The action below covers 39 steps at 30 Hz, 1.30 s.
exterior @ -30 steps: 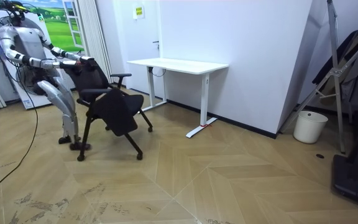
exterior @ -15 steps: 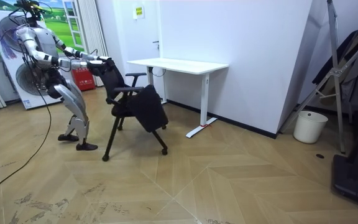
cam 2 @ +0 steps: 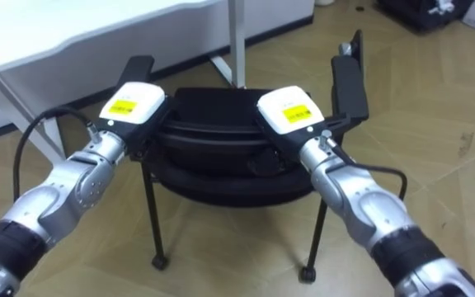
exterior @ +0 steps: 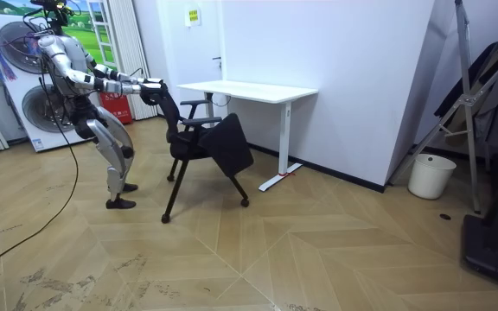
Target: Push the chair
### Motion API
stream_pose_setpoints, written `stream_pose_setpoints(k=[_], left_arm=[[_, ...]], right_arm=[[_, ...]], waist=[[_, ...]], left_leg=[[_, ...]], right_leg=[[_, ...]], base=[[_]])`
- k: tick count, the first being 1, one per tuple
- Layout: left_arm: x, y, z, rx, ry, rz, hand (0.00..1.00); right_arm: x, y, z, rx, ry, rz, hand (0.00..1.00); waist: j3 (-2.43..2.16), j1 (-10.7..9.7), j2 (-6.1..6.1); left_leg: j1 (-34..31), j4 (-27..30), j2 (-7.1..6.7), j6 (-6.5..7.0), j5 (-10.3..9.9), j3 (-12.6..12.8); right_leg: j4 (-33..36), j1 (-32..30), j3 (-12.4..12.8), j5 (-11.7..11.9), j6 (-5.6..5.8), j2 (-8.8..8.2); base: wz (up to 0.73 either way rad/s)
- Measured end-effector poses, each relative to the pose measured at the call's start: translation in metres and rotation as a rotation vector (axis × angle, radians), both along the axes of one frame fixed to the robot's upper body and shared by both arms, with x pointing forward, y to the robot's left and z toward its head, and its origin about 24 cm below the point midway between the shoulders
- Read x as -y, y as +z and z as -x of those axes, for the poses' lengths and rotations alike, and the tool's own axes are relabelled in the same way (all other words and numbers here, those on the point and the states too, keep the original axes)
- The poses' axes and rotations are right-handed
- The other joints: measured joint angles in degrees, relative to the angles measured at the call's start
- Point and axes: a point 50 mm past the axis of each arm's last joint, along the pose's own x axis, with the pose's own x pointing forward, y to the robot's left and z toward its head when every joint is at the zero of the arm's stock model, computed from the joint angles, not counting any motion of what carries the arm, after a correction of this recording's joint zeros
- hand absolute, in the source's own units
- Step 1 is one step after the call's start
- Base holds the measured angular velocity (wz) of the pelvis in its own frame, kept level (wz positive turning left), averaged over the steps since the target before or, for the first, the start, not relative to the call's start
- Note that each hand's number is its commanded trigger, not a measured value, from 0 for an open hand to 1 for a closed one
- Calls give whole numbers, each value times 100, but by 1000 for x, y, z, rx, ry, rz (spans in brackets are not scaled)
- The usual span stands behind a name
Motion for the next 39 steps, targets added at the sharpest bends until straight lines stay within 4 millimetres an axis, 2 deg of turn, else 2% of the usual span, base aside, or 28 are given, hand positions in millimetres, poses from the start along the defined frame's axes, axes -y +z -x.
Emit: stream_pose_setpoints(k=[3, 6, 8, 10, 11, 12, 13, 15, 19, 20, 21, 22, 23, 24, 25, 26, 27, 28, 29, 30, 31, 32, 33, 34, 36, 37, 38, 39], left_arm=[[0, -3, 5, -3, 9, 6, 100], [0, -1, 5, 2, 13, 9, 100], [0, 0, 5, 7, 16, 10, 100], [-1, 2, 4, 9, 14, 6, 100], [-2, 4, 3, 8, 13, -1, 100], [-2, 4, 3, 7, 10, -6, 100], [-3, 5, 2, 9, 11, -11, 100], [-4, 6, 2, 9, 13, -12, 100], [-4, 7, 3, 5, 13, -21, 100], [-6, 8, 4, 6, 16, -33, 100], [-8, 9, 5, -2, 13, -41, 100], [-11, 7, 8, -12, 19, -46, 100], [-11, 6, 8, -19, 18, -51, 100], [-11, 6, 8, -33, 16, -59, 100], [-11, 4, 8, -39, 15, -64, 100], [-11, 2, 8, -50, 19, -71, 100], [-10, -3, 10, -68, 21, -71, 100], [-9, -10, 14, -90, 28, -69, 100], [-9, -12, 16, -96, 33, -68, 100], [-10, -12, 17, -96, 35, -69, 100], [-11, -11, 16, -92, 35, -71, 100], [-12, -9, 16, -87, 34, -71, 100], [-14, -8, 16, -84, 35, -75, 100], [-15, -8, 16, -84, 35, -75, 100], [-22, -7, 19, -79, 52, -75, 100], [-23, -8, 19, -79, 60, -66, 100], [-22, -9, 20, -82, 64, -62, 100], [-22, -10, 20, -84, 66, -56, 100]], right_arm=[[-1, -2, 2, -7, 5, 2, 100], [-1, -1, 1, 0, 7, 5, 100], [-1, 1, 1, 5, 9, 3, 100], [-2, 1, 0, 5, 8, 0, 100], [-3, 0, 0, 4, 5, -4, 100], [-4, -1, 0, -1, 2, -11, 100], [-4, -1, 0, -1, 2, -15, 100], [-5, -1, 0, 3, 3, -14, 100], [-8, -3, 1, -10, 2, -26, 100], [-9, -4, 1, -14, 5, -29, 100], [-12, -6, 2, -24, 8, -37, 100], [-16, -10, 4, -36, 12, -39, 100], [-16, -11, 4, -41, 13, -38, 100], [-17, -14, 5, -55, 8, -47, 100], [-17, -16, 6, -64, 5, -48, 100], [-18, -19, 7, -79, 6, -49, 100], [-17, -25, 9, -101, 5, -55, 100], [-18, -31, 12, -122, 6, -58, 100], [-18, -32, 13, -128, 8, -57, 100], [-19, -33, 13, -126, 13, -56, 100], [-20, -32, 12, -122, 15, -57, 100], [-21, -30, 11, -112, 16, -61, 100], [-22, -29, 10, -103, 21, -60, 100], [-24, -28, 10, -99, 22, -57, 100], [-30, -28, 11, -83, 29, -56, 100], [-32, -27, 11, -73, 34, -51, 100], [-34, -27, 12, -72, 39, -50, 100], [-31, -26, 11, -69, 37, -41, 100]], waist=[[0, 12, 70], [-11, 143, 96], [-22, 237, 126], [-24, 287, 145], [-16, 294, 162], [-14, 331, 152], [-10, 360, 121], [-35, 407, 82], [-63, 443, -98], [-87, 450, -138], [-140, 502, -221], [-181, 484, -252], [-184, 443, -237], [-176, 370, -270], [-180, 321, -290], [-166, 266, -295], [-126, 258, -293], [-108, 353, -290], [-105, 404, -257], [-80, 467, -187], [-63, 486, -156], [-27, 556, -101], [12, 692, -41], [14, 740, -20], [-3, 799, -17], [-46, 774, 10], [-98, 785, -9], [-133, 816, 125]], left_leg=[[-6, -562, -42, 54, 52, 365], [-66, -610, -46, 149, 145, 733], [-66, -620, -57, 244, 208, 811], [-62, -598, -126, 270, 223, 806], [-55, -608, -148, 318, 211, 819], [-37, -583, -160, 595, 185, 842], [-9, -595, -215, 629, 164, 840], [12, -632, -258, 640, 156, 870], [141, -819, -424, 718, 108, 939], [157, -826, -446, 828, 37, 1207], [169, -798, -495, 970, -43, 1281], [185, -698, -528, 979, -152, 1179], [186, -629, -556, 982, -210, 1064], [223, -544, -692, 977, -288, 774], [251, -522, -745, 994, -318, 595], [321, -436, -811, 1016, -392, 370], [502, -368, -875, 1013, -492, 313], [739, -369, -924, 958, -601, 261], [806, -370, -925, 929, -634, 193], [855, -373, -923, 875, -666, -26], [855, -379, -925, 856, -676, -155], [877, -423, -923, 824, -694, -366], [920, -471, -913, 765, -717, -586], [929, -480, -901, 742, -719, -708], [983, -512, -845, 416, -746, -1156], [922, -366, -756, 287, -820, -1320], [845, -259, -703, 174, -876, -1348], [832, -251, -539, 119, -845, -1248]], right_leg=[[-218, 296, -168, -8, 15, 122], [-293, 378, -418, -36, 68, 136], [-287, 406, -662, -70, 135, 135], [-240, 468, -982, -154, 296, 132], [-165, 507, -1113, -252, 483, 131], [-95, 534, -1158, -372, 710, 123], [-51, 543, -1147, -431, 822, 87], [-43, 544, -1162, -497, 947, 32], [-49, 663, -1282, -552, 1047, -99], [16, 703, -1413, -624, 1187, -160], [240, 685, -1423, -692, 1347, -254], [745, 600, -1335, -621, 1612, -370], [1095, 514, -1196, -529, 1774, -425], [1888, 247, -778, -207, 1811, -523], [2318, 102, -602, 22, 1752, -555], [3157, -221, -301, 663, 1635, -711], [4033, -349, -100, 1160, 1365, -1001], [4668, -363, 265, 1221, 1284, -1147], [4793, -351, 410, 1228, 1288, -1151], [4744, -353, 580, 1233, 1310, -1174], [4610, -362, 608, 1212, 1315, -1205], [4246, -442, 682, 1064, 1337, -1239], [3746, -578, 756, 828, 1370, -1235], [3443, -644, 769, 672, 1400, -1220], [1475, -701, 848, 223, 1488, -1108], [890, -719, 916, 365, 1327, -992], [830, -671, 851, 314, 1225, -870], [676, -489, 600, 372, 1051, -780]], base=[[12], [0], [-10], [3], [6], [6], [0], [0], [14], [4], [4], [8], [41], [54], [69], [64], [45], [16], [0], [11], [15], [0], [-5], [0], [44], [68], [56], [36]])
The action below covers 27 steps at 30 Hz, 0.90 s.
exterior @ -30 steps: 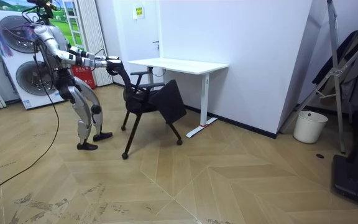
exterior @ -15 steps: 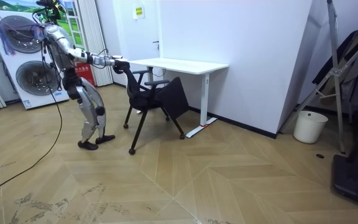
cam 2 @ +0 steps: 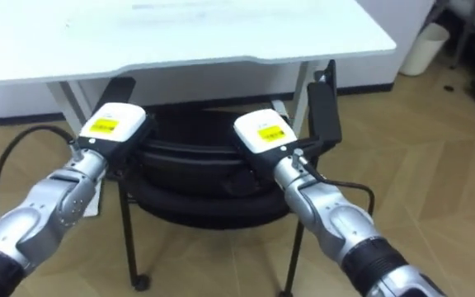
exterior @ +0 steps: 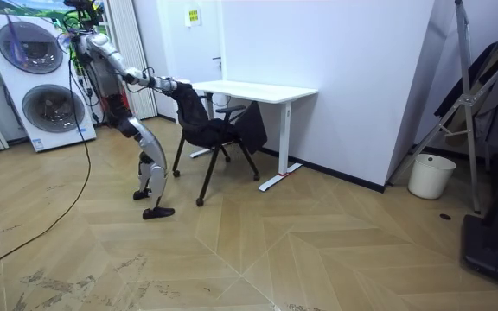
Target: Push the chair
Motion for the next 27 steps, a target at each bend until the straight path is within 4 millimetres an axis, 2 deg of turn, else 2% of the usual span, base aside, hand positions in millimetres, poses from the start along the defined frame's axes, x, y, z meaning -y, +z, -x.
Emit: stream_pose_setpoints(k=[1, 2, 4, 5, 6, 7, 8, 10, 14, 15, 16, 17, 18, 19, 20, 21, 23, 24, 27], left_arm=[[0, -1, 0, -2, 0, 1, 100], [4, -3, 0, 0, -1, 10, 100], [7, -1, -1, 11, 1, 17, 100], [8, 0, -2, 16, -1, 17, 100], [8, 3, -5, 31, 0, 16, 100], [7, 5, -6, 39, 1, 16, 100], [6, 10, -10, 59, 2, 15, 100], [6, 19, -17, 96, -4, 2, 100], [7, 26, -24, 120, -7, -1, 100], [6, 27, -25, 122, -6, -2, 100], [6, 29, -27, 132, -4, -1, 100], [6, 28, -27, 132, -4, -2, 100], [8, 24, -26, 120, -7, -6, 100], [9, 22, -25, 114, -10, -7, 100], [10, 20, -24, 109, -20, -15, 100], [10, 20, -24, 111, -25, -25, 100], [9, 22, -24, 123, -21, -25, 100], [8, 21, -24, 124, -16, -24, 100], [9, 16, -21, 114, -3, -13, 100]], right_arm=[[2, 0, 0, 2, -1, 7, 100], [5, 0, 0, 5, 3, 24, 100], [7, 3, -3, 16, 11, 36, 100], [7, 5, -4, 21, 11, 36, 100], [6, 8, -7, 30, 12, 37, 100], [6, 9, -8, 35, 12, 35, 100], [6, 13, -11, 46, 8, 31, 100], [6, 22, -19, 74, 3, 33, 100], [6, 29, -25, 99, -3, 32, 100], [7, 29, -26, 101, -8, 30, 100], [7, 31, -28, 108, -7, 27, 100], [6, 31, -28, 107, -9, 27, 100], [5, 25, -26, 85, -14, 22, 100], [6, 22, -25, 76, -18, 23, 100], [8, 18, -22, 61, -26, 19, 100], [9, 17, -20, 56, -33, 9, 100], [7, 19, -20, 66, -28, 4, 100], [7, 19, -20, 69, -27, 3, 100], [7, 18, -19, 55, -23, 12, 100]], waist=[[-6, -17, 53], [-2, -55, 89], [36, -51, 35], [48, -47, 30], [71, -50, 51], [88, -49, 36], [133, -62, 1], [172, -70, -35], [184, -80, -53], [170, -84, -80], [181, -80, -124], [201, -78, -156], [206, -117, -141], [205, -139, -130], [205, -145, -170], [183, -171, -213], [175, -179, -180], [188, -210, -136], [171, -241, -102]], left_leg=[[17, -102, 58, -10, 14, 68], [108, -321, 133, -109, 131, 115], [207, -597, 203, -216, 304, 224], [207, -648, 220, -226, 328, 250], [197, -700, 238, -248, 371, 258], [195, -735, 238, -251, 391, 258], [160, -740, 246, -260, 424, 261], [1, -701, 324, -277, 442, 362], [-141, -648, 356, -316, 464, 319], [-149, -691, 346, -355, 486, 307], [-194, -563, 358, -360, 488, 351], [-253, -264, 418, -289, 446, 459], [-298, 446, 585, -132, 353, 677], [-299, 642, 647, -114, 345, 762], [-302, 784, 691, -116, 344, 799], [-320, 849, 687, -117, 345, 801], [-397, 977, 738, -124, 357, 707], [-425, 1057, 761, -119, 375, 656], [-363, 1086, 831, -112, 399, 681]], right_leg=[[-118, 96, -105, 19, -34, 54], [-300, 250, -245, 32, -58, 108], [-491, 334, -321, 17, -94, 168], [-508, 332, -331, 7, -108, 178], [-555, 349, -370, -15, -118, 201], [-568, 349, -384, -25, -121, 200], [-574, 326, -435, -46, -133, 202], [-570, 204, -482, -67, -167, 231], [-535, 119, -573, -131, -222, 280], [-535, 50, -606, -199, -276, 234], [-507, 46, -736, -266, -291, 159], [-467, 77, -820, -288, -316, 115], [-424, 284, -953, -351, -358, 111], [-386, 390, -996, -415, -328, 120], [-306, 498, -959, -529, -236, 164], [-311, 556, -954, -593, -213, 229], [-375, 613, -974, -617, -246, 343], [-354, 682, -1011, -623, -293, 371], [-352, 811, -919, -671, -373, 476]], base=[[54], [60], [35], [13], [11], [19], [19], [13], [9], [10], [6], [13], [23], [38], [40], [32], [19], [24], [16]])
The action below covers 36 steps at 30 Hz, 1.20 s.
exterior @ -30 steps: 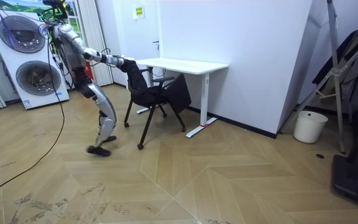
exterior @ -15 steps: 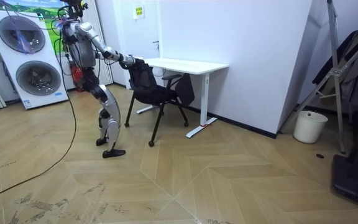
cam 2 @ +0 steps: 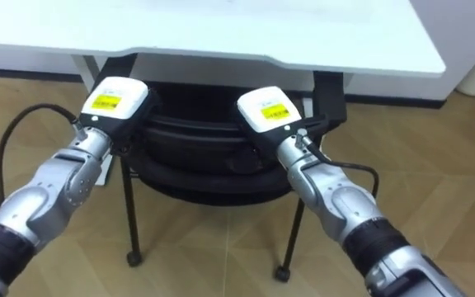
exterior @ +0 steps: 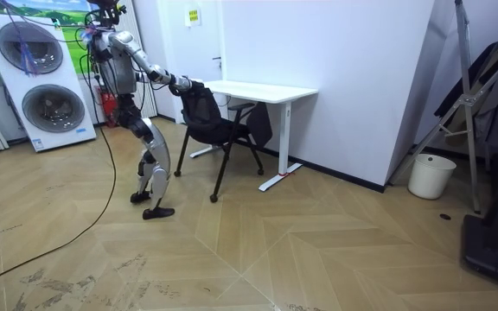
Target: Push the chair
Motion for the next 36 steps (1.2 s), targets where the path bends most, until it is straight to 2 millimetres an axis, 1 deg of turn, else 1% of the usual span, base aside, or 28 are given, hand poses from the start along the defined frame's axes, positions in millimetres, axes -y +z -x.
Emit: stream_pose_setpoints(k=[2, 3, 4, 5, 6, 7, 8, 9, 10, 11, 12, 14, 16, 20, 21, 22, 24, 25, 26, 27, 28, 29, 31, 32, 33, 34, 35, 36], left_arm=[[0, 0, 1, 2, 6, 5, 100], [0, -2, 2, 0, 13, 10, 100], [-1, -3, 2, -2, 20, 15, 100], [1, -7, 4, -11, 22, 24, 100], [5, -8, 5, -12, 15, 31, 100], [6, -9, 6, -11, 14, 34, 100], [9, -11, 7, -15, 9, 43, 100], [12, -12, 8, -21, 4, 47, 100], [13, -13, 9, -22, 3, 47, 100], [12, -14, 10, -24, 1, 45, 100], [11, -11, 10, -15, -2, 38, 100], [10, -5, 8, 10, -7, 29, 100], [8, -3, 7, 15, -3, 28, 100], [3, 3, 5, 18, -1, 24, 100], [4, 3, 5, 17, -5, 24, 100], [4, 3, 5, 16, -6, 24, 100], [5, 2, 6, 9, -10, 26, 100], [6, 2, 6, 9, -10, 30, 100], [6, 2, 6, 9, -11, 31, 100], [8, 2, 6, 6, -16, 33, 100], [9, 2, 6, 4, -19, 32, 100], [10, 0, 7, -5, -27, 24, 100], [12, 0, 8, -9, -41, 4, 100], [12, 0, 8, -9, -45, 1, 100], [12, -1, 8, -13, -50, -5, 100], [12, -2, 9, -19, -51, -8, 100], [11, -2, 9, -20, -50, -12, 100], [11, -2, 9, -21, -49, -13, 100]], right_arm=[[-1, 1, 0, 5, 3, -1, 100], [-2, 1, 0, 6, 7, 2, 100], [-2, 0, 0, 5, 8, 7, 100], [-1, -2, 3, 0, 11, 12, 100], [3, -2, 4, 0, 10, 17, 100], [5, -2, 5, 1, 11, 20, 100], [8, -3, 5, -1, 11, 26, 100], [12, -4, 7, -5, 9, 30, 100], [12, -4, 7, -6, 9, 30, 100], [12, -7, 9, -10, 7, 25, 100], [11, -6, 9, -5, 6, 17, 100], [10, -3, 8, 15, 2, 9, 100], [9, -1, 7, 23, 2, 8, 100], [3, 4, 7, 31, 9, 0, 100], [3, 4, 7, 32, 7, -1, 100], [4, 4, 7, 31, 7, 1, 100], [6, 3, 7, 33, 8, 6, 100], [6, 4, 7, 36, 8, 6, 100], [7, 4, 7, 36, 7, 8, 100], [9, 2, 8, 30, 2, 6, 100], [9, 1, 8, 24, -2, 2, 100], [11, -3, 11, 13, -10, -4, 100], [13, -9, 17, 7, -22, -25, 100], [13, -10, 18, 6, -24, -28, 100], [12, -13, 20, 3, -29, -35, 100], [12, -14, 21, -1, -30, -36, 100], [14, -15, 21, -2, -33, -33, 100], [13, -15, 21, 1, -34, -36, 100]], waist=[[-1, -3, 7], [1, 3, 8], [9, 8, 14], [5, -36, 34], [12, -69, 29], [10, -63, 50], [14, -21, 55], [0, 38, 102], [6, 74, 109], [-46, 159, 140], [-80, 152, 32], [-70, 140, -28], [-77, 162, -41], [-78, 41, -40], [-80, 36, -55], [-76, 35, -70], [-85, 44, -123], [-99, 53, -160], [-99, 39, -155], [-97, 19, -168], [-91, 22, -183], [-96, 17, -177], [-93, 10, -159], [-91, -1, -156], [-85, -8, -143], [-90, -7, -137], [-77, -4, -111], [-55, 6, -60]], left_leg=[[3, 41, 24, -35, 39, 31], [-50, 127, 15, 5, 155, 53], [-95, 180, -12, 43, 210, 44], [-180, 134, -101, 107, 173, 55], [-316, -143, -265, 136, 144, 169], [-362, -351, -352, 135, 145, 252], [-415, -905, -535, 147, 180, 387], [-431, -1514, -658, 215, 369, 475], [-431, -1674, -737, 356, 620, 462], [-365, -1741, -831, 488, 818, 437], [-316, -1831, -915, 526, 822, 465], [-340, -1841, -925, 602, 813, 520], [-340, -1807, -922, 649, 747, 618], [-382, -1651, -1000, 747, 562, 749], [-377, -1623, -1018, 777, 460, 784], [-352, -1616, -1044, 821, 426, 829], [-247, -1611, -1153, 943, 312, 1011], [-241, -1583, -1233, 983, 250, 1073], [-251, -1521, -1242, 1011, 207, 1093], [-243, -1396, -1238, 1074, 116, 1147], [-228, -1351, -1241, 1081, 75, 1158], [-195, -1269, -1236, 1124, -28, 1138], [-106, -1220, -1221, 1156, -128, 1028], [-82, -1221, -1220, 1167, -136, 998], [-25, -1242, -1218, 1186, -154, 962], [6, -1265, -1222, 1192, -158, 940], [56, -1299, -1227, 1207, -166, 880], [69, -1313, -1228, 1212, -168, 795]], right_leg=[[3, 13, 11, -21, -43, 14], [-21, 49, 65, -26, -54, 16], [-40, 92, 143, -26, -68, 27], [-111, 204, 179, -27, -70, 25], [-130, 222, 237, -45, -40, 8], [-132, 231, 278, -53, -26, -3], [-147, 267, 331, -66, -2, -19], [-158, 321, 361, -94, 41, -9], [-149, 327, 407, -151, 68, -14], [-109, 338, 548, -212, 153, -27], [-139, 314, 641, -234, 261, -46], [-229, 282, 721, -193, 314, -44], [-255, 273, 784, -170, 355, -71], [-196, 286, 709, -191, 417, -224], [-110, 272, 699, -255, 466, -318], [-57, 267, 727, -284, 503, -366], [216, 196, 840, -360, 627, -609], [624, 91, 705, -353, 687, -775], [896, -5, 609, -292, 723, -877], [1425, -184, 543, -125, 786, -1077], [1632, -263, 536, -21, 788, -1159], [2004, -360, 535, 210, 782, -1243], [2427, -560, 685, 716, 769, -1254], [2507, -613, 716, 845, 765, -1256], [2607, -717, 811, 1093, 768, -1240], [2638, -752, 880, 1155, 772, -1211], [2613, -815, 1012, 1160, 797, -1109], [2448, -899, 1048, 976, 847, -1012]], base=[[3], [0], [16], [30], [28], [-6], [-35], [-42], [-49], [-28], [-15], [-8], [-17], [0], [0], [-16], [-29], [-23], [-13], [0], [0], [0], [2], [4], [0], [-6], [-12], [-8]])
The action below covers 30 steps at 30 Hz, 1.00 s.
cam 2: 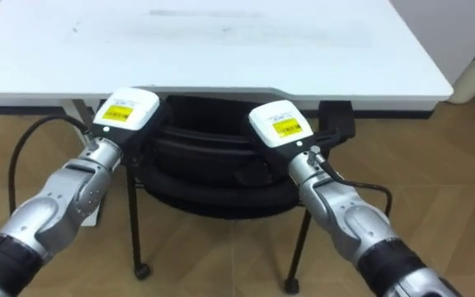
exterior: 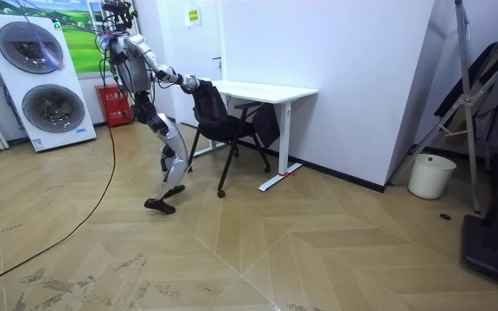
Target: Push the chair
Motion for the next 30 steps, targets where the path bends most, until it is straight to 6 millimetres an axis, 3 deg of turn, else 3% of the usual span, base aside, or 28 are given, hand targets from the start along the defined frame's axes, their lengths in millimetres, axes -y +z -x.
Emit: stream_pose_setpoints(k=[2, 4, 5, 7, 11, 16, 26, 30], left_arm=[[0, 0, 0, 2, -1, -2, 100], [0, 0, -1, 1, -4, -7, 100], [-1, -1, -1, -4, -6, -9, 100], [1, -3, -2, -10, -9, -8, 100], [-1, -1, -3, 10, -6, -11, 100], [-2, 4, -6, 28, 1, -16, 100], [-3, 9, -10, 50, 4, -21, 100], [-3, 13, -12, 64, 0, -37, 100]], right_arm=[[0, -1, 1, 5, -2, -4, 100], [-1, -3, 2, 5, -6, -11, 100], [-1, -5, 3, 1, -8, -12, 100], [-2, -6, 3, -2, -8, -14, 100], [-4, -4, 2, 12, -5, -24, 100], [-7, 0, -1, 27, -5, -21, 100], [-9, 4, -4, 44, -6, -26, 100], [-10, 5, -5, 49, -9, -31, 100]], waist=[[13, -49, 49], [31, -182, 86], [22, -252, 77], [-33, -364, 37], [-41, -297, 59], [-23, -305, 21], [-10, -291, -16], [-8, -298, -84]], left_leg=[[-5, -24, -6, -3, 2, -185], [-8, -28, -6, -37, 26, -313], [-6, -28, -32, -47, 32, -396], [-38, -36, -110, -92, 55, -575], [-14, -384, -100, -270, 272, -721], [-52, -677, -100, -329, 449, -763], [-145, -825, -106, -371, 565, -869], [-183, -917, -117, -384, 646, -965]], right_leg=[[-545, -130, -18, -248, -15, 221], [-1356, -192, 7, -291, -32, 422], [-1998, -168, 103, -203, -79, 555], [-2616, -126, 198, 296, -245, 719], [-3101, -49, 195, 423, -308, 902], [-3308, -93, 139, 501, -375, 906], [-3466, -150, -22, 549, -428, 905], [-3545, -151, -155, 563, -442, 892]], base=[[16], [41], [45], [44], [-1], [1], [1], [6]])
